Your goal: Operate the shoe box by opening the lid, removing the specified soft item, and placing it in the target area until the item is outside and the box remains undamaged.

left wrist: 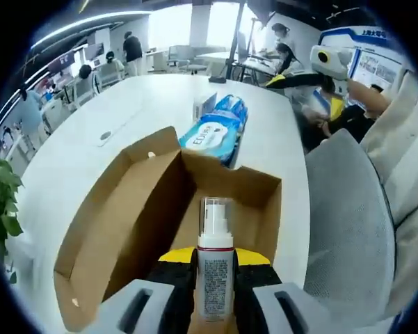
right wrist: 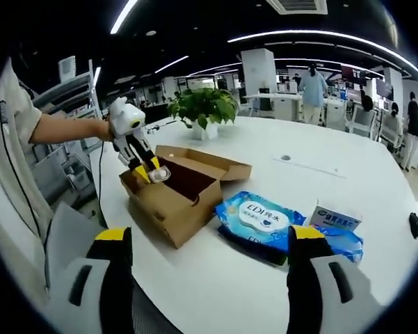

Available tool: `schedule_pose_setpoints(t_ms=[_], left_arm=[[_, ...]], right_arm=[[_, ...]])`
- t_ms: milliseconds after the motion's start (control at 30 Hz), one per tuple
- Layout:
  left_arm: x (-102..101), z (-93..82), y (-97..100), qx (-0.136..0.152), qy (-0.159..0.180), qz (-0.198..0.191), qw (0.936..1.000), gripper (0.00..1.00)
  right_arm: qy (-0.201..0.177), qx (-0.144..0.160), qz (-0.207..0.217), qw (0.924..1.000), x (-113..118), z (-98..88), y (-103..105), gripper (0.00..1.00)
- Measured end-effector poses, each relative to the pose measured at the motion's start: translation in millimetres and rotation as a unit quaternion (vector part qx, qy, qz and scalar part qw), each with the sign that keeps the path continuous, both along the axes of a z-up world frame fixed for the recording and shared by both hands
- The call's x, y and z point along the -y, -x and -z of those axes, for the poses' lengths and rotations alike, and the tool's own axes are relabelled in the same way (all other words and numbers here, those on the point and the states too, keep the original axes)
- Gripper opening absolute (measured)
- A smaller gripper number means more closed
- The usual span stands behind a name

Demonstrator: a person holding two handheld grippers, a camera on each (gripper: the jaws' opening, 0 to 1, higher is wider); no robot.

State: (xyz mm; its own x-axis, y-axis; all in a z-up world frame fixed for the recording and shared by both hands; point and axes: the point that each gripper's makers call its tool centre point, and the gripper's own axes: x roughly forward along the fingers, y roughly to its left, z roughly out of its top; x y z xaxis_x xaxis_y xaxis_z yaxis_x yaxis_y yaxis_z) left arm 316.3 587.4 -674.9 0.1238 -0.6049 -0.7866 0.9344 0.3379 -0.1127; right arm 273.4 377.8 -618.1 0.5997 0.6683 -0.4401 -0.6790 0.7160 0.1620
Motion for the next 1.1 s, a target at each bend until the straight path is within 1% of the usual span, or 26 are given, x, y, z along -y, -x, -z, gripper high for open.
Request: schedule_pose_setpoints(t_ms=[33,100,267,433,500,633,733,900,1000,1100], left_arm=[[3.2,-2.7,-0.4,0.002,0.007,-0.002,1.0000,0.19],[14.6,-11.6,-2.3,0.005,0.037,-0.014,0.9992,0.19],[30.6,-23.3,-2.1,0.009,0.072,-0.025,0.9970,0.19],[42.8,-30.1,-1.5,0.011,0.100,-0.034,0.9944,0.19],[47.9,-32.5,-0.1,0.012,0.108,-0.035,0.9935,0.19],[59.4,-41.2,2.0,0.013,0.140,-0.042,0.9891,0.19],[68.6,-47.6,6.6,0.009,0.163,-0.041,0.9858,0.19],[79.7,-54.6,13.7,0.006,0.182,-0.029,0.9828,0.19],[88.1,-63.1,19.7,0.000,0.201,-0.019,0.9793,0.19],[94.2,-68.1,23.4,-0.001,0.210,-0.010,0.9777,0.19]], right_arm=[[-0.004,0.002,-0.001,1.0000,-2.3,-1.6,-1.0,0.85],[-0.013,0.008,-0.003,0.9999,-8.2,-5.7,-3.6,0.82],[-0.034,0.026,-0.008,0.9991,-21.6,-16.0,-9.5,0.72],[-0.044,0.031,-0.015,0.9984,-33.3,-21.0,-13.8,0.67],[-0.055,0.033,-0.017,0.9978,-38.3,-24.3,-16.1,0.66],[-0.068,0.039,-0.024,0.9966,-47.8,-29.9,-19.3,0.62],[-0.080,0.040,-0.034,0.9954,-55.8,-33.0,-20.5,0.59],[-0.096,0.039,-0.047,0.9936,-65.5,-37.4,-20.1,0.54],[-0.107,0.037,-0.053,0.9922,-70.8,-39.0,-19.7,0.52],[-0.115,0.038,-0.058,0.9910,-74.8,-40.4,-18.7,0.50]])
